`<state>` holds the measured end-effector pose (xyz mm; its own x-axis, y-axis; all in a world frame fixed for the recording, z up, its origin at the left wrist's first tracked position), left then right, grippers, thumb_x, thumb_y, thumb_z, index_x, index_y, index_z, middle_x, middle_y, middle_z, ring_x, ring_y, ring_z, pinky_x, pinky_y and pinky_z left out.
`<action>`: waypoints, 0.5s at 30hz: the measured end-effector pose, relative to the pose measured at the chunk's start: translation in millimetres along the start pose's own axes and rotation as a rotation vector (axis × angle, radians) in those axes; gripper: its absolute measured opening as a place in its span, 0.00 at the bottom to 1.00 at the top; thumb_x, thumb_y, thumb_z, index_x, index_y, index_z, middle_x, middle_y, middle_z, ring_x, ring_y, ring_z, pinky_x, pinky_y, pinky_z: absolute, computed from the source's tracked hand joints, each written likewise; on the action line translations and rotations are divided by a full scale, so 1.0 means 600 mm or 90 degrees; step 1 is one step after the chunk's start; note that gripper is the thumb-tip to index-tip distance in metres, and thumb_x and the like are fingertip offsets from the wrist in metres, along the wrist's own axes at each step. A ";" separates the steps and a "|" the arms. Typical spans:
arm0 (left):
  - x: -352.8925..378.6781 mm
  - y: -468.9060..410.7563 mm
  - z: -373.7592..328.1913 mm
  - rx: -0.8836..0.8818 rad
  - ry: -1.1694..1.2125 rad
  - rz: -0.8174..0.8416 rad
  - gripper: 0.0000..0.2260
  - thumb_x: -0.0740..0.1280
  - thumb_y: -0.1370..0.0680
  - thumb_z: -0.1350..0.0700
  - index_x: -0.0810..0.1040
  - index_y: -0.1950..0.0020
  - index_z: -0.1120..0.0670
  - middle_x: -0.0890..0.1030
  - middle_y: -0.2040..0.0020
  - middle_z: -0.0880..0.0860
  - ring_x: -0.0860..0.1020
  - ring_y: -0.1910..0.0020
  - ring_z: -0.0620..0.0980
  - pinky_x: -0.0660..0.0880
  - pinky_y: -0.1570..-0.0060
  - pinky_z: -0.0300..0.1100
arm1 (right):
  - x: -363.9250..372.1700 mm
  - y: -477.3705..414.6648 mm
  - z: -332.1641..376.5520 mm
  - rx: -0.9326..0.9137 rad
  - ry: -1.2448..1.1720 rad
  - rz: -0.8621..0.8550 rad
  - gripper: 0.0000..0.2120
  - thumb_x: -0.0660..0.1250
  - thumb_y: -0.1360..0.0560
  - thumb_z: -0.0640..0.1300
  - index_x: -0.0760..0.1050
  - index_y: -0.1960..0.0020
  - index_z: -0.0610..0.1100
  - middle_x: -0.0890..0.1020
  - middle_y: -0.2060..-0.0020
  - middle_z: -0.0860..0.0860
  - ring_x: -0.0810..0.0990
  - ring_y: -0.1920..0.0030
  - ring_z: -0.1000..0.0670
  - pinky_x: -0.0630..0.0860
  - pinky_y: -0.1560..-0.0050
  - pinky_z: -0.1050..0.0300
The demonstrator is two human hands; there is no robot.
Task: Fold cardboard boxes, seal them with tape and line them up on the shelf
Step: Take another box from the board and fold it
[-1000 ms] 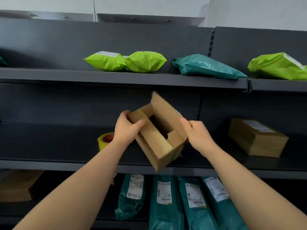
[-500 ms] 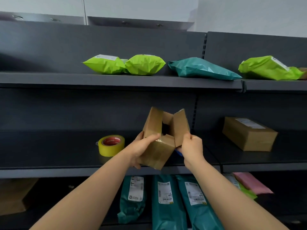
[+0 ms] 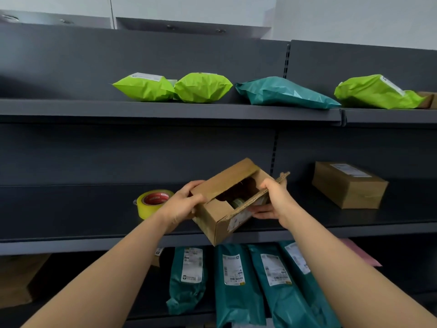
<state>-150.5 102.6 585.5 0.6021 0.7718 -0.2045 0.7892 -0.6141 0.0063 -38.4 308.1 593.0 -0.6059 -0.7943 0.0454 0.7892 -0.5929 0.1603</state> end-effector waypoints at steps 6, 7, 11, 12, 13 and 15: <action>-0.006 -0.011 -0.005 0.025 -0.007 -0.065 0.20 0.62 0.18 0.54 0.64 0.26 0.49 0.72 0.34 0.55 0.73 0.41 0.52 0.71 0.34 0.52 | -0.003 -0.013 0.032 -0.083 0.148 -0.027 0.28 0.56 0.26 0.70 0.60 0.31 0.58 0.73 0.39 0.49 0.80 0.49 0.44 0.74 0.51 0.50; -0.006 -0.011 -0.001 0.019 0.030 -0.071 0.21 0.61 0.18 0.50 0.63 0.25 0.50 0.72 0.33 0.55 0.73 0.40 0.51 0.70 0.33 0.51 | -0.003 -0.015 0.032 -0.073 0.161 -0.004 0.30 0.53 0.26 0.72 0.59 0.30 0.58 0.74 0.40 0.50 0.81 0.52 0.45 0.74 0.50 0.51; 0.011 -0.013 0.004 0.009 0.198 -0.027 0.42 0.69 0.35 0.28 0.69 0.29 0.51 0.79 0.37 0.49 0.76 0.39 0.46 0.70 0.38 0.45 | -0.016 -0.028 0.026 -0.117 0.278 -0.024 0.32 0.63 0.25 0.64 0.63 0.27 0.50 0.77 0.44 0.52 0.79 0.62 0.52 0.73 0.64 0.60; 0.012 -0.015 0.005 0.016 0.172 -0.031 0.44 0.72 0.37 0.30 0.68 0.28 0.52 0.79 0.37 0.49 0.77 0.39 0.47 0.70 0.40 0.44 | -0.017 -0.032 0.023 -0.126 0.273 -0.043 0.32 0.66 0.26 0.61 0.64 0.27 0.50 0.78 0.44 0.52 0.78 0.64 0.53 0.72 0.69 0.62; 0.011 -0.020 0.008 0.025 0.139 -0.045 0.41 0.74 0.34 0.35 0.67 0.28 0.53 0.79 0.38 0.50 0.77 0.40 0.48 0.71 0.42 0.42 | -0.017 -0.036 0.022 -0.127 0.256 -0.054 0.32 0.69 0.26 0.59 0.64 0.27 0.51 0.77 0.43 0.51 0.77 0.65 0.53 0.70 0.71 0.63; 0.008 -0.029 0.013 0.020 0.119 -0.084 0.28 0.72 0.25 0.51 0.66 0.29 0.54 0.78 0.40 0.51 0.77 0.43 0.48 0.72 0.46 0.41 | -0.013 -0.044 0.023 -0.099 0.223 -0.066 0.35 0.72 0.28 0.56 0.62 0.26 0.51 0.76 0.40 0.50 0.76 0.67 0.53 0.69 0.73 0.62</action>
<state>-162.3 115.5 576.9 0.5076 0.8614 -0.0161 0.8606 -0.5078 -0.0393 -55.9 331.4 602.1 -0.6331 -0.7105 -0.3071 0.7480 -0.6637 -0.0064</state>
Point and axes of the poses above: each hand's wrist, its own y-axis away from the middle knuckle, its own x-axis out of the palm, z = x × y, the point moved 5 cm from there along -y, towards the middle knuckle
